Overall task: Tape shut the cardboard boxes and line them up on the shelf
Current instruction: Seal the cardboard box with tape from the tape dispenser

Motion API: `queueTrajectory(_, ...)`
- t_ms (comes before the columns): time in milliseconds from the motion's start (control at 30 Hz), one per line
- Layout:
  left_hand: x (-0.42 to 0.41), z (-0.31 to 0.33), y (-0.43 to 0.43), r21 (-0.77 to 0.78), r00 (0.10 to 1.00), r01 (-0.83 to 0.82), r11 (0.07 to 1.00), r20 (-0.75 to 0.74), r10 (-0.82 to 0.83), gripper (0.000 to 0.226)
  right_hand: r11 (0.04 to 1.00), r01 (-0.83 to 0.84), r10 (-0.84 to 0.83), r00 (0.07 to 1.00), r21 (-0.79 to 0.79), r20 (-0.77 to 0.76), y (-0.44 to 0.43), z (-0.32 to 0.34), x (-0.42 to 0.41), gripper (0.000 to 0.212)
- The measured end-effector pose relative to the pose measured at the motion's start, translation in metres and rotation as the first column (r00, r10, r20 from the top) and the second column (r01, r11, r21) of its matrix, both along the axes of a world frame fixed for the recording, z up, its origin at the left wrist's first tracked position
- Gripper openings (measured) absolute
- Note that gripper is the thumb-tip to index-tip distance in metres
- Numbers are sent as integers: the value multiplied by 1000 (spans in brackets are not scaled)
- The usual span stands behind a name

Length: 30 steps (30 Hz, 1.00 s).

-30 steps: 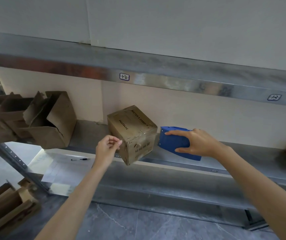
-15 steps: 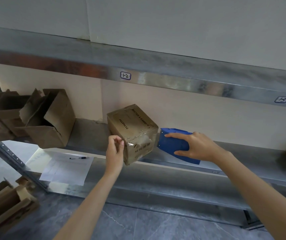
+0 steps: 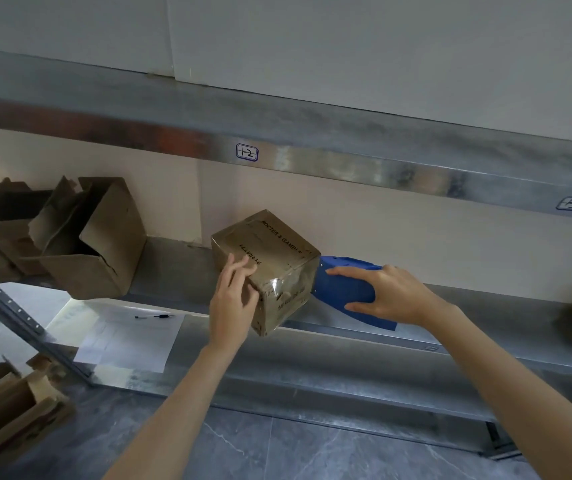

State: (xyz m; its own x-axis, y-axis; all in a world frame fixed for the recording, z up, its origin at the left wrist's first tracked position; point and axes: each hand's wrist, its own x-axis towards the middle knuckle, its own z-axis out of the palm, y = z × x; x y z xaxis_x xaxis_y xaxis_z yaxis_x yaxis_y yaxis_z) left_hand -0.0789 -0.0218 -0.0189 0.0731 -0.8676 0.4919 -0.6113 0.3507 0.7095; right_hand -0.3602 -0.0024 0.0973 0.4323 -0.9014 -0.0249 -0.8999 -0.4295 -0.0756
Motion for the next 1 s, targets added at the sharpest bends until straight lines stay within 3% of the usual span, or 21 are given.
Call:
queueTrajectory(133,-5,-5,-2,-35,999,-5,999,-35,3,30,1000,23,-23,1000,-9,-3,-3,-3,-5,65)
queueTrajectory(367,3,-9,-1,19,997,41,999,58,-42,55,1000,27,-27,999,-14,-34,-10,-8,-12,65)
queueTrajectory(767,-3,-10,2,71,996,92,993,8,-93,54,999,-2,-1,998,-47,-70,-13,-1,-13,65)
queueTrajectory(1000,-7,-3,0,34,981,-41,999,192,33,79,999,-17,12,996,-52,-90,-11,8,-12,66)
